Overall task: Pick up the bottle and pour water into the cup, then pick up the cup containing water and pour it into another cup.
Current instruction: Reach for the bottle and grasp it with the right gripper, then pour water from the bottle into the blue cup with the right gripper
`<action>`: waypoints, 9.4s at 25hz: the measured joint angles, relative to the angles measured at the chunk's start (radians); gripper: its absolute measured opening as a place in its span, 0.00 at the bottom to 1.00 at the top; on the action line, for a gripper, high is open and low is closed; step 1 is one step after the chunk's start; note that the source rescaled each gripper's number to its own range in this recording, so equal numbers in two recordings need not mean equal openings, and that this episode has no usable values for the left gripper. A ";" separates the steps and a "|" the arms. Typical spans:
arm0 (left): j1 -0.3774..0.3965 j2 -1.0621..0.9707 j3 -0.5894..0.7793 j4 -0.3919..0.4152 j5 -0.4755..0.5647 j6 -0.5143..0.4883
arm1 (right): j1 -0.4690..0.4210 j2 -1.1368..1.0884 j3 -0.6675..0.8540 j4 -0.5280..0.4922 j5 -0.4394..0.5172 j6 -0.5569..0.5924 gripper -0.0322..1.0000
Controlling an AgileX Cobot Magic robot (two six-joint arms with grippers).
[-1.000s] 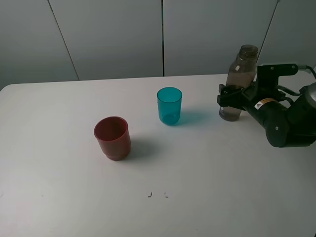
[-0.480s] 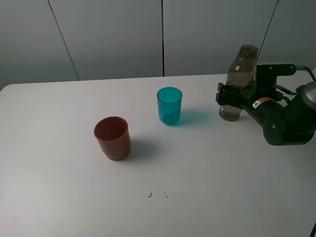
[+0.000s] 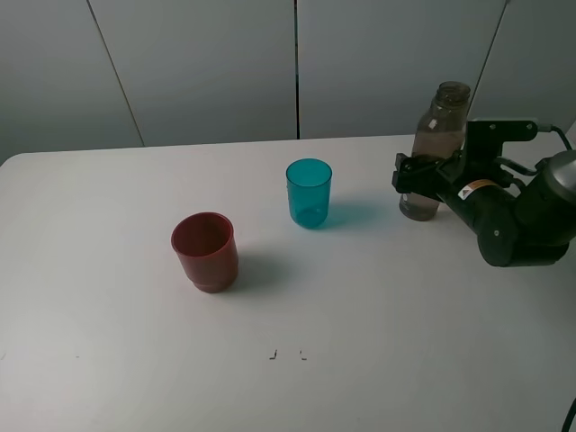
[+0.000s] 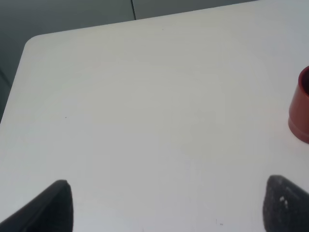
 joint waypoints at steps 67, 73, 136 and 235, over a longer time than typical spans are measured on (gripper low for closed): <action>0.000 0.000 0.000 0.000 0.000 -0.007 | 0.000 -0.158 -0.358 -0.479 0.476 -0.268 0.05; 0.000 0.000 0.000 0.000 0.000 -0.007 | 0.000 -0.092 -0.392 -0.494 0.476 -0.407 0.05; 0.000 0.000 0.000 0.000 0.000 -0.007 | 0.000 0.021 -0.471 -0.551 0.448 -1.327 0.05; 0.000 0.000 0.000 0.000 0.000 0.000 | 0.000 0.022 -0.493 -0.546 0.425 -1.636 0.05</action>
